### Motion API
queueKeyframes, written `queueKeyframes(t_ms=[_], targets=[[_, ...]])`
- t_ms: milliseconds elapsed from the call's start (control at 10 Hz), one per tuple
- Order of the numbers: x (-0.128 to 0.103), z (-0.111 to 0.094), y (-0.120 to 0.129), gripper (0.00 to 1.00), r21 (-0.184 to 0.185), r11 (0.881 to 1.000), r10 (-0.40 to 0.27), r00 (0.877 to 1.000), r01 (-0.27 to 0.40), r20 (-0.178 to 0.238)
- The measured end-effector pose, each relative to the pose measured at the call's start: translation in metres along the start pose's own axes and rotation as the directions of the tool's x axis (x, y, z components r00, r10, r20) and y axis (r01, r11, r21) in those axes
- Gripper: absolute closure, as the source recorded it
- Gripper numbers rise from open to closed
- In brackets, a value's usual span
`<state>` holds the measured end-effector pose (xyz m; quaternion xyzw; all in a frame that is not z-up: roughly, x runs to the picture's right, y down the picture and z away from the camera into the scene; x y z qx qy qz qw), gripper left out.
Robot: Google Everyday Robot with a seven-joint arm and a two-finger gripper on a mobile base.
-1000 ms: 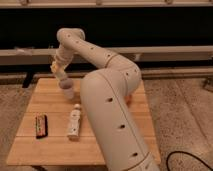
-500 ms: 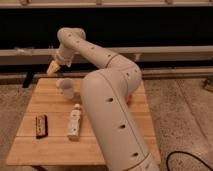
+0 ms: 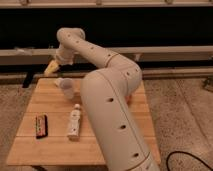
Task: Place the white sponge in the ceramic cup
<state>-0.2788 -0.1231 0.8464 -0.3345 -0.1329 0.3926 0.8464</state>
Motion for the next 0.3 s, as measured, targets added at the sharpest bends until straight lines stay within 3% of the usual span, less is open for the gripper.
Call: queueKeyframes(t_ms=[300], targets=[[-0.0008, -0.0001, 0.0036, 0.0, 0.005, 1.0, -0.005, 1.0, 0.005, -0.002]])
